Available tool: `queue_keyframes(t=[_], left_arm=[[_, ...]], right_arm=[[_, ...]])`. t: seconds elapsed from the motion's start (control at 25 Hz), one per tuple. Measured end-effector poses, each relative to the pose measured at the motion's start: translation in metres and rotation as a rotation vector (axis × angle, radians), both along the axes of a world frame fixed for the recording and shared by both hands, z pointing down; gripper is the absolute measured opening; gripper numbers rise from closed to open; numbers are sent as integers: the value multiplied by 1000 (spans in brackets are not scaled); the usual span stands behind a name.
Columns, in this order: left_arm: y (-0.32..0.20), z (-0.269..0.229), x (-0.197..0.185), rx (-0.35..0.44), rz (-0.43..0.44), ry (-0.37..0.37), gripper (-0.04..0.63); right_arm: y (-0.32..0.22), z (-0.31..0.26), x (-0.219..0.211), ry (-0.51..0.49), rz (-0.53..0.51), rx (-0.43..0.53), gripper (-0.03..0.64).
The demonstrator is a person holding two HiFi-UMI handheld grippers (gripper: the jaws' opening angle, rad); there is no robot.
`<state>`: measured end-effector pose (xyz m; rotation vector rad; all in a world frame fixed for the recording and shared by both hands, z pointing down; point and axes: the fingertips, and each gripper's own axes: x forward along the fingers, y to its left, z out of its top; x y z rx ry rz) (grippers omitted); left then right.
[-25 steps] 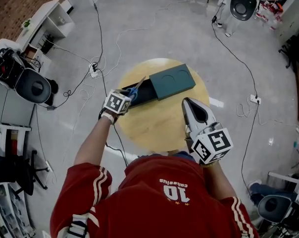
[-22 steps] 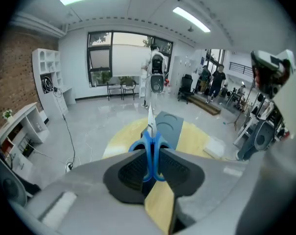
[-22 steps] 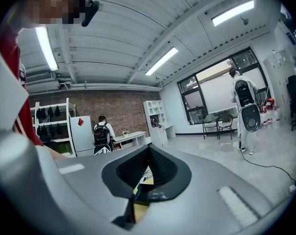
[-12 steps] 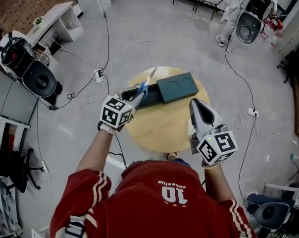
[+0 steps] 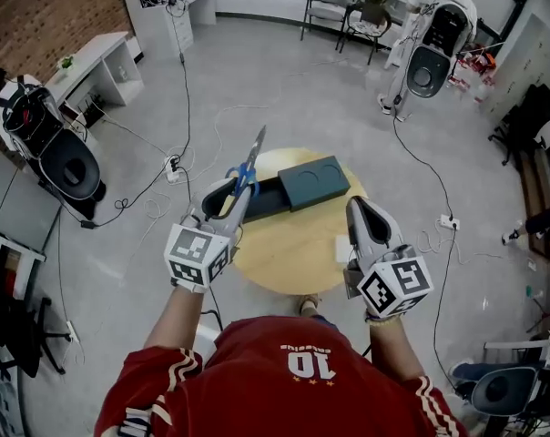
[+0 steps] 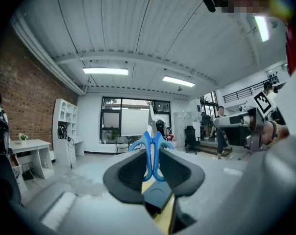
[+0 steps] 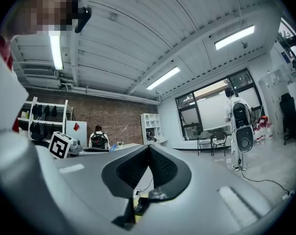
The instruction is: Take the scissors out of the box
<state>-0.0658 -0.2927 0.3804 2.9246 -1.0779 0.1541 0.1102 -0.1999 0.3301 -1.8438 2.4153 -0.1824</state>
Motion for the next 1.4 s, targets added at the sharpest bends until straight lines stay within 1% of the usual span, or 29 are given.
queue_keyframes(t=[0.16,0.24,0.32,0.44,0.76,0.92,1.12,1.4], left_arm=[[21,-31,-13,68,-20,55,95],[28,-41,-16,103,-25,64,95],[35,-45,-17,118,-27,74,95],[41,-46,-19,116,-24,95,95],[47,-55,-14,124,-22,118,95],[47,-56,-14,128,-18,122,95],[45,-57,-3,124,-13,121,95],[44,-58,-2,124,-12,123,95]], right_arm=[[13,-12,-3,19,34,29,-2],[15,-13,-3,29,56,34,-2],[16,-9,-4,33,76,27,-2],[14,-4,-7,40,90,18,-2],[14,-5,-3,49,96,20,-2],[12,-4,-3,41,91,25,-2],[10,-10,6,36,85,31,-2],[11,-12,8,51,102,41,-2]])
